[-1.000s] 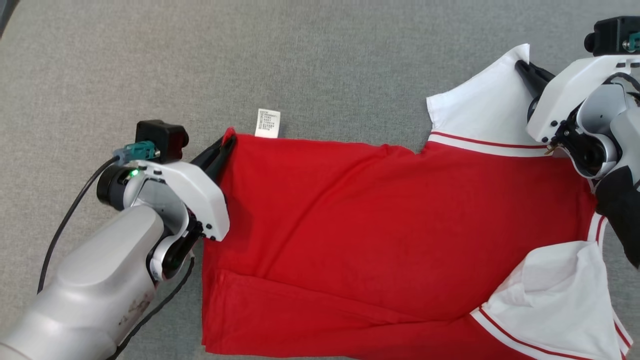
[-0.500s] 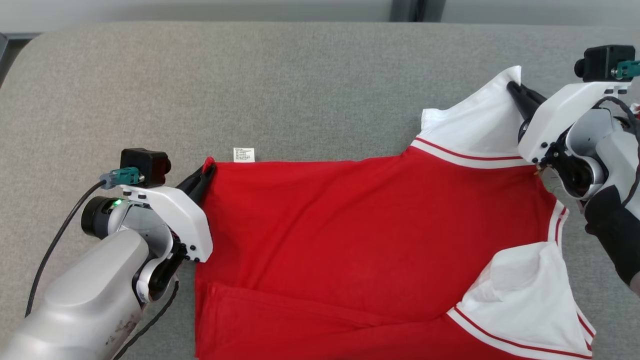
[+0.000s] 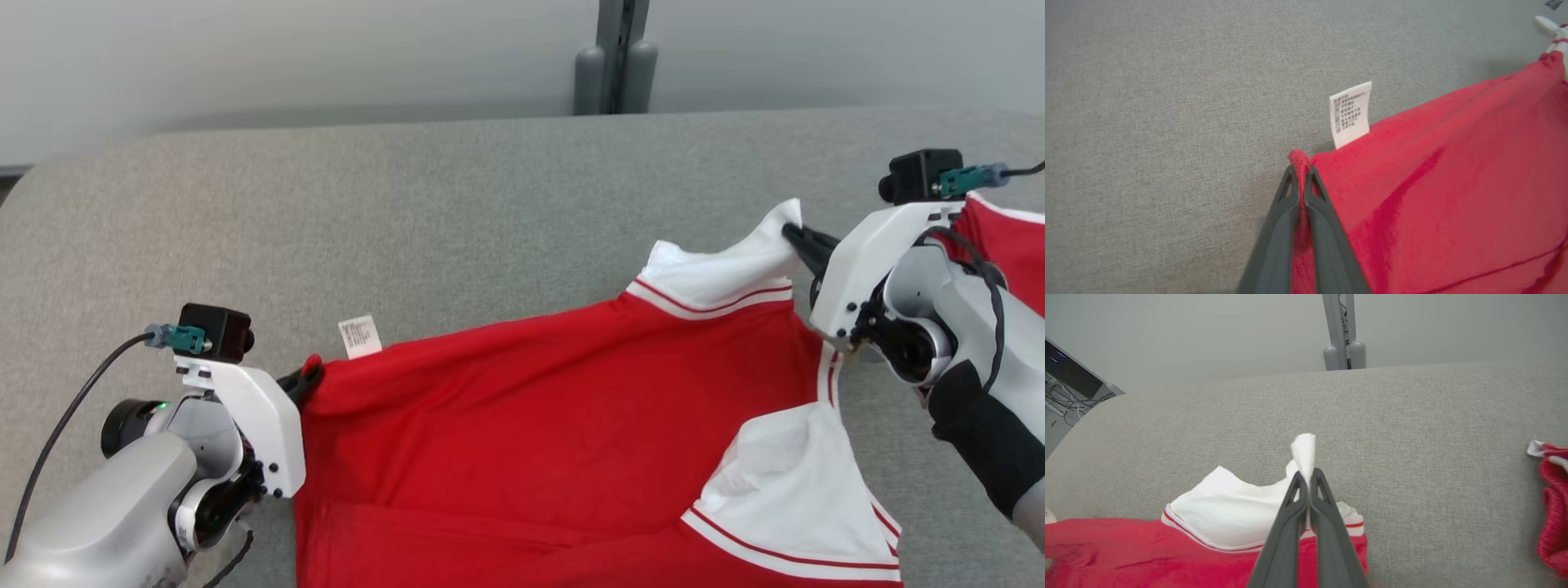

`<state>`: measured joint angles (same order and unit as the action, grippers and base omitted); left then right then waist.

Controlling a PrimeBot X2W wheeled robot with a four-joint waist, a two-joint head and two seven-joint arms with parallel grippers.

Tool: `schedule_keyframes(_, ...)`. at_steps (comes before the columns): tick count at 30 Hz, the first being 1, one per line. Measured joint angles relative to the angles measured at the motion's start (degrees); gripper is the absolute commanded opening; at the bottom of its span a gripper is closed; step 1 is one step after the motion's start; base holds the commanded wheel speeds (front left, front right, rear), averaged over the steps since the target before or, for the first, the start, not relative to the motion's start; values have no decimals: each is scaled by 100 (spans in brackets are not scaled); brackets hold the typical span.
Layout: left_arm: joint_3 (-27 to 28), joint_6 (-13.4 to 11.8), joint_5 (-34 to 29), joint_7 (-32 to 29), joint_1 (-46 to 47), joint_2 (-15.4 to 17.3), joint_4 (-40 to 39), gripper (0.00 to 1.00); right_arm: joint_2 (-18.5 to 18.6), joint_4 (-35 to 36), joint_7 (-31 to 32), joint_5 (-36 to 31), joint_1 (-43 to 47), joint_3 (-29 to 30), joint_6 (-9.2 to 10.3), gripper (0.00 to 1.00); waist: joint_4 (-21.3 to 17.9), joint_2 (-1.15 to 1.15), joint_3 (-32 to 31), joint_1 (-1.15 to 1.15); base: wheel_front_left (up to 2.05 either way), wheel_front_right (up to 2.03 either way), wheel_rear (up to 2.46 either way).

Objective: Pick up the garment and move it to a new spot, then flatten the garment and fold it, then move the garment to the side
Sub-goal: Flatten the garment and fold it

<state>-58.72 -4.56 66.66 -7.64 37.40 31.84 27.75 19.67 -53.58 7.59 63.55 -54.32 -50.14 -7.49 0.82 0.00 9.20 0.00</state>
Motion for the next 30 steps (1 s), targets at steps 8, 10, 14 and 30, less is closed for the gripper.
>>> schedule_keyframes(8, -131, -7, 311, -749, -272, 389, -471, 0, 210, 348, 414, 308, 329, -380, 0, 0, -169, 0, -399, 0, 0, 0, 0)
schedule_keyframes(10, -164, -23, 382, -935, -319, 491, -587, 0, 303, 457, 537, 381, 392, -455, 0, 0, -200, 0, -468, 0, 0, 0, 0)
schedule_keyframes(14, -291, -55, 394, -1265, -340, 690, -786, 0, 482, 711, 1002, 662, 592, -597, 0, 0, -247, 0, -559, 0, 0, 0, 0)
schedule_keyframes(30, -608, 302, 432, -2008, -287, 738, -597, 0, 1055, 1318, 1815, 996, 1029, -825, 0, 0, -296, 0, -770, 0, 0, 0, 0)
